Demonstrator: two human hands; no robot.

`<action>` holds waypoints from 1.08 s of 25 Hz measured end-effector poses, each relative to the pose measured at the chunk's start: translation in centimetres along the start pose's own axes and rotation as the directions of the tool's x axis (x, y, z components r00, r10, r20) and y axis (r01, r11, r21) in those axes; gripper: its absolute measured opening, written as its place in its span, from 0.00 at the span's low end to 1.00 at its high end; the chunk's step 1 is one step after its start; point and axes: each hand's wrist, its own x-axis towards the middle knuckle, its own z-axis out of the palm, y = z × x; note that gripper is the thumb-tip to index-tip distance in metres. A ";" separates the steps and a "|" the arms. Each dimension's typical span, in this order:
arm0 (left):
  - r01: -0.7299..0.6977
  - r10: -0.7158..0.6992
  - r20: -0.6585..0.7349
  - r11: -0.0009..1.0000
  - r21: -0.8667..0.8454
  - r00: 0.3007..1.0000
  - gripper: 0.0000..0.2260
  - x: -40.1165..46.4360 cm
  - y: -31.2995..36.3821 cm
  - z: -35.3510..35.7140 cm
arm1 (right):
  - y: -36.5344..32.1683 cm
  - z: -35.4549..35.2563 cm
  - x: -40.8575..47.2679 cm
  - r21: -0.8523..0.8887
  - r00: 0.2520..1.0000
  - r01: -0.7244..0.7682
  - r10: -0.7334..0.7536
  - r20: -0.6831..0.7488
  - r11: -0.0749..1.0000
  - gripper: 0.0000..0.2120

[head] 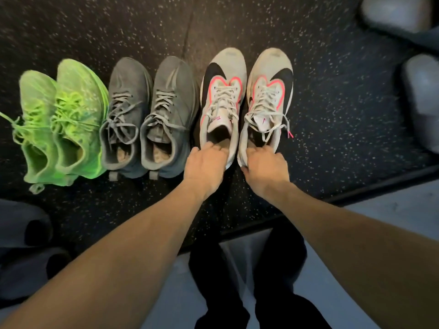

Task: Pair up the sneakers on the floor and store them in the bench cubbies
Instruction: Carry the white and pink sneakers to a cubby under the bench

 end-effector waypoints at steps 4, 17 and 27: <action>-0.026 0.026 0.009 0.999 -0.032 1.000 0.08 -3.8 0.8 -3.8 | -0.6 -3.7 -4.4 0.115 0.999 -0.032 0.032 0.004 0.993 0.11; -0.046 0.044 -0.032 0.995 -0.087 0.999 0.05 -30.2 8.2 -31.4 | -4.2 -31.0 -33.3 0.193 0.999 -0.024 0.017 0.039 0.981 0.10; 0.014 -0.022 -0.121 0.997 -0.071 0.992 0.09 -49.4 12.0 -43.4 | -8.0 -41.8 -51.5 0.230 0.998 0.030 -0.016 -0.064 0.973 0.08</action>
